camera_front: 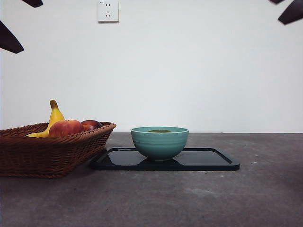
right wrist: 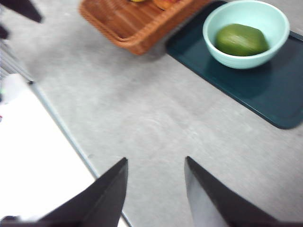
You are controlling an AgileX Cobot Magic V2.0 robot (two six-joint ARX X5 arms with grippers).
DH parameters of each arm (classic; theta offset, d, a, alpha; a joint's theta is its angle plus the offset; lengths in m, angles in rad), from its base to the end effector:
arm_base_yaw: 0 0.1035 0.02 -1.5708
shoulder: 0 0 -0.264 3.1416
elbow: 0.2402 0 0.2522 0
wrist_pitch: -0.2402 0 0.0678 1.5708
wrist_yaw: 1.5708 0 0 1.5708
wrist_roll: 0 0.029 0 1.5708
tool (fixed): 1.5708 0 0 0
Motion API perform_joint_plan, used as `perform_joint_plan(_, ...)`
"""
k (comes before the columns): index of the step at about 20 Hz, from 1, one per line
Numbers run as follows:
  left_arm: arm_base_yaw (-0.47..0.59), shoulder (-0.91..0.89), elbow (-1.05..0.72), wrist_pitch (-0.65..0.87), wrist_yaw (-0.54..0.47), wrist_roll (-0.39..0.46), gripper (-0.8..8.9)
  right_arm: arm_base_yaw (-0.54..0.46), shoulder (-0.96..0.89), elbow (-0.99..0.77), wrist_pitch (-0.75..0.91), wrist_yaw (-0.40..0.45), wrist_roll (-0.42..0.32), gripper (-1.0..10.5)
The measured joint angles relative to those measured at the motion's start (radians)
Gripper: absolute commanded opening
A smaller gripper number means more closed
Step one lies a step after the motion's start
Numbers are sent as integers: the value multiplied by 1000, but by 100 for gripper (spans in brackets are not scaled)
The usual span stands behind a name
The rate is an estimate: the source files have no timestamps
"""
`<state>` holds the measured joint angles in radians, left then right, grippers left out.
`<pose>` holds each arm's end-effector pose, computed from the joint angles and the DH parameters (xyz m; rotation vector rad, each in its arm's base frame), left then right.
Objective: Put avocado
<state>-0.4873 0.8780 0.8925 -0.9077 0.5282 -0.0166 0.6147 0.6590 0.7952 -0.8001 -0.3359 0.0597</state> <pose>0.1289 -0.0849 0.2978 -0.0331 0.9381 -0.9371 0.0932 0.0775 0.2992 -0.0426 0.7088 0.8933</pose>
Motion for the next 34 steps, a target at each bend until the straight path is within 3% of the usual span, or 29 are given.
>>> perform_joint_plan(6,0,0,0,0,0,0,321,0,-6,0,5,-5,0,189)
perform_joint_plan(7,0,0,0,0,0,0,247,0,-6,0,5,-5,0,143)
perform_joint_plan(9,0,0,0,0,0,0,-3,0,-6,0,5,-6,0,8)
perform_joint_plan(26,0,0,0,9,0,0,14,0,-6,0,5,-5,0,8)
perform_joint_plan(28,7,-12,0,44,-6,13,15,0,-6,0,5,-5,0,8)
perform_joint_plan(30,53,-81,-18,142,-32,107,15,0,-6,0,5,-4,0,8)
perform_joint_plan(34,269,-312,-134,542,-117,211,15,0,-6,0,5,-4,0,8)
